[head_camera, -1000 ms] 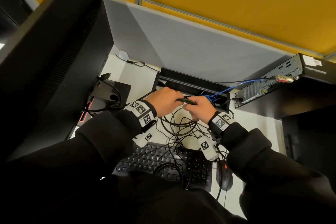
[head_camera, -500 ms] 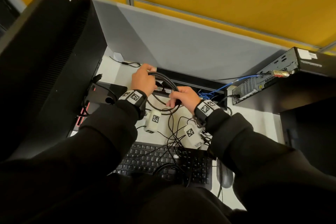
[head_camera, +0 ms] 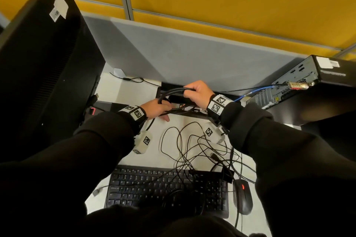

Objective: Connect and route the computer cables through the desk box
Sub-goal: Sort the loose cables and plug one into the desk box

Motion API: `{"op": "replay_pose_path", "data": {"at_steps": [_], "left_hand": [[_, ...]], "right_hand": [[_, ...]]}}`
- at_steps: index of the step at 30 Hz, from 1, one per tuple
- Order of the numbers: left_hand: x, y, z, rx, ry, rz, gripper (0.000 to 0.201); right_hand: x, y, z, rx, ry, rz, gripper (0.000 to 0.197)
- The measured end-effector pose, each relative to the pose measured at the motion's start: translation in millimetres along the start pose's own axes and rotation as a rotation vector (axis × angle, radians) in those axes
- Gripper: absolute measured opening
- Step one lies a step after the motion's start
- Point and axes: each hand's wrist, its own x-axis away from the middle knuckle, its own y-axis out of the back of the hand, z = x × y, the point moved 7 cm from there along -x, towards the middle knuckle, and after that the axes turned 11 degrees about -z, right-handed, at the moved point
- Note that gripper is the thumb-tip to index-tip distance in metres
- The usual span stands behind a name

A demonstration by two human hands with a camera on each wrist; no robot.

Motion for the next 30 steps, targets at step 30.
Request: {"op": "replay_pose_path", "data": {"at_steps": [30], "left_hand": [[-97.1,11.9,-20.8,-0.934,-0.076,-0.175,0.030]], "right_hand": [[-84.0,-42.9,-158.8,0.866,-0.152,0.362,0.024]]}}
